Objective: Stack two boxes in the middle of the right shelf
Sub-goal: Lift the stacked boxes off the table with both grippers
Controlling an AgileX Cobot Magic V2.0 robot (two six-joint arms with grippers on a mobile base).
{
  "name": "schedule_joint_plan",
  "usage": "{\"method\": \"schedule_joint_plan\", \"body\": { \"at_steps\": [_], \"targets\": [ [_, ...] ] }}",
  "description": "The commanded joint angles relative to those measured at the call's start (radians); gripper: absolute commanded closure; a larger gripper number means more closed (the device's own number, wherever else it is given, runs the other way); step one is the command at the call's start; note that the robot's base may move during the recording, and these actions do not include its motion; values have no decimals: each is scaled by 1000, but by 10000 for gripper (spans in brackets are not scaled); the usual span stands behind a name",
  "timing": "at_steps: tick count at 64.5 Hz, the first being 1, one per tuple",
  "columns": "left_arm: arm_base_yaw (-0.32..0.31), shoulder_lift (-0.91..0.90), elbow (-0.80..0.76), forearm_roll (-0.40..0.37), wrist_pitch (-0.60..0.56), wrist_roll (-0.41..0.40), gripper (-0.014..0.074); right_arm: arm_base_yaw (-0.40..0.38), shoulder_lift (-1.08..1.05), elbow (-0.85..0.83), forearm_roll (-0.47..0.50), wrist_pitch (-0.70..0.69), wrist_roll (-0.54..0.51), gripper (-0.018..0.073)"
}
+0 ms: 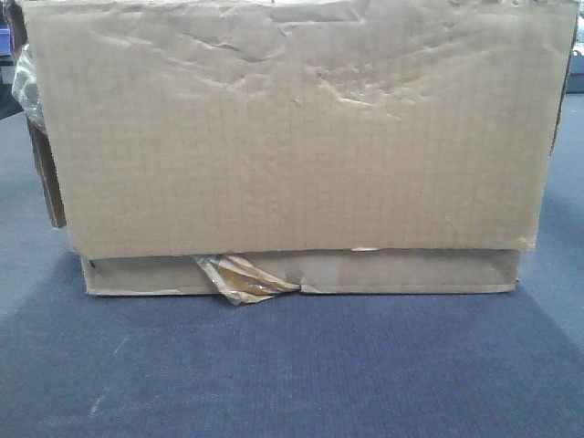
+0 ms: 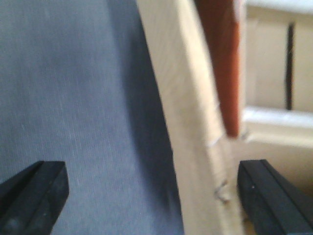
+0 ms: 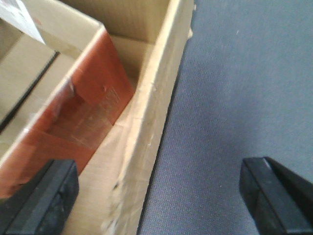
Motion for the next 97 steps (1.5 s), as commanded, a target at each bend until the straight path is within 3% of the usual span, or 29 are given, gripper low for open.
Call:
{"method": "schedule_joint_plan", "body": {
  "at_steps": [1, 23, 27, 31, 45, 46, 77, 97],
  "targets": [
    [-1, -11, 32, -6, -5, 6, -3, -1, 30, -11, 0, -10, -2, -10],
    [-1, 37, 44, -6, -5, 1, 1, -1, 129, -11, 2, -14, -2, -7],
    [-1, 37, 44, -6, -5, -5, 42, -1, 133, -9, 3, -14, -2, 42],
    [-1, 37, 44, -6, -5, -24, 127, -1, 135, -7, 3, -14, -2, 135],
    [-1, 37, 44, -34, -14, -27, 666, -1, 135, -7, 3, -7, -2, 724],
    [-1, 37, 44, -38, -14, -27, 706, -1, 135, -7, 3, -5, -2, 726],
    [-1, -54, 30, -43, -36, -52, 708, -1, 38, -9, 4, 1, -2, 712],
    [-1, -182, -144, -43, -36, -52, 708, -1, -114, -120, 21, -1, -2, 712]
  ]
}}
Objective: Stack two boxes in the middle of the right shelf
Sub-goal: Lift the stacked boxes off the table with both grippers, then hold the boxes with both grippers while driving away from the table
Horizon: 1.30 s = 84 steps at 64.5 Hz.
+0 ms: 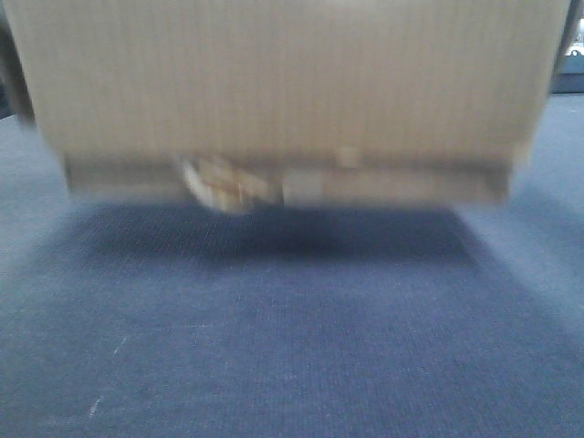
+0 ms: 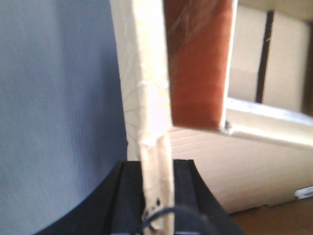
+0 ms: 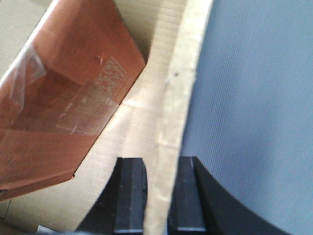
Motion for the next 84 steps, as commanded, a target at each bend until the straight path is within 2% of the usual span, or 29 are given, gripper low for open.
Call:
{"method": "schedule_joint_plan", "body": {
  "at_steps": [1, 14, 23, 84],
  "targets": [
    [9, -58, -75, 31, -25, -4, 708, -11, -59, -57, -22, -25, -9, 712],
    [9, -116, -192, 29, -11, -4, 708, -11, -117, -166, 2, -27, -9, 712],
    [9, -142, -210, 17, -1, -4, 708, -11, -123, -220, 10, -23, -9, 712],
    [9, -138, -210, 16, -9, -4, 708, -11, -123, -222, 18, -27, -9, 712]
  ]
}}
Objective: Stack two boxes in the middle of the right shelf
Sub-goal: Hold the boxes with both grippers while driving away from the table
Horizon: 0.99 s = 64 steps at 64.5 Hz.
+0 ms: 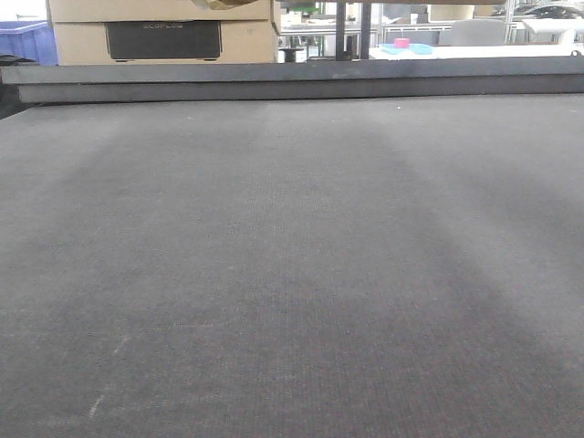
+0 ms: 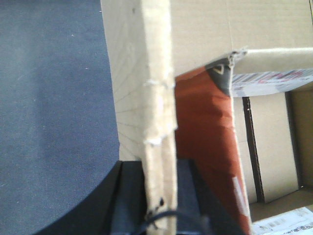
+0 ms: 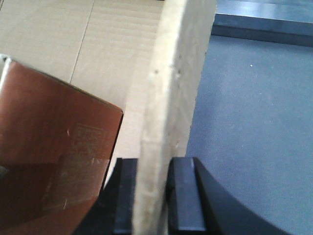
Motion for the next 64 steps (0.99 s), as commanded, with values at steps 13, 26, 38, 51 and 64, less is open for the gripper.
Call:
{"method": "schedule_joint_plan", "body": {
  "at_steps": [13, 26, 38, 51, 64],
  "targets": [
    [9, -13, -11, 14, -50, -2, 708, -11, -13, -15, -15, -43, -11, 712],
    [9, -13, -11, 14, -50, -2, 708, -11, -11, -15, -15, -43, -11, 712],
    [9, -13, -11, 14, -50, -2, 708, -11, -10, -15, -15, -48, -11, 712],
    [9, -13, -11, 16, -50, -2, 708, -11, -10, -15, -15, -48, -11, 712],
    [9, -13, -11, 16, -50, -2, 708, -11, -10, -15, -15, -48, -11, 712]
  ]
}}
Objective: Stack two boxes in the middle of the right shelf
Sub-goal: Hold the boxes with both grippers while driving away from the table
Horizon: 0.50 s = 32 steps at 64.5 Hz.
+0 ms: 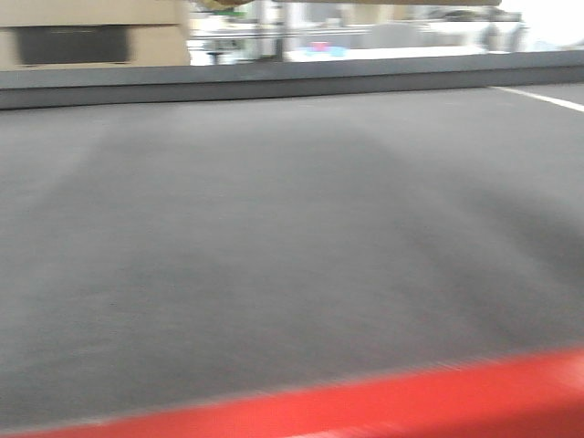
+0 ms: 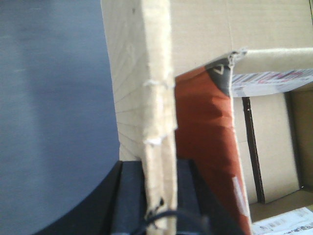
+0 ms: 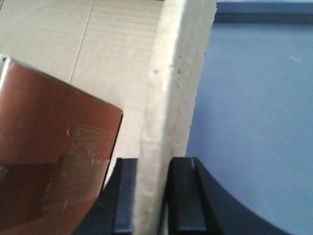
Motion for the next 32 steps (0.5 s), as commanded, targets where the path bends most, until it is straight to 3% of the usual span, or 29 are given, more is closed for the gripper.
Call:
{"method": "schedule_joint_plan", "body": {
  "at_steps": [1, 32],
  "targets": [
    [9, -13, -11, 11, -50, -2, 708, -11, -13, -15, -20, -42, -11, 712],
    [9, -13, -11, 20, -50, -2, 708, -11, -13, -15, -20, -42, -11, 712]
  ]
}}
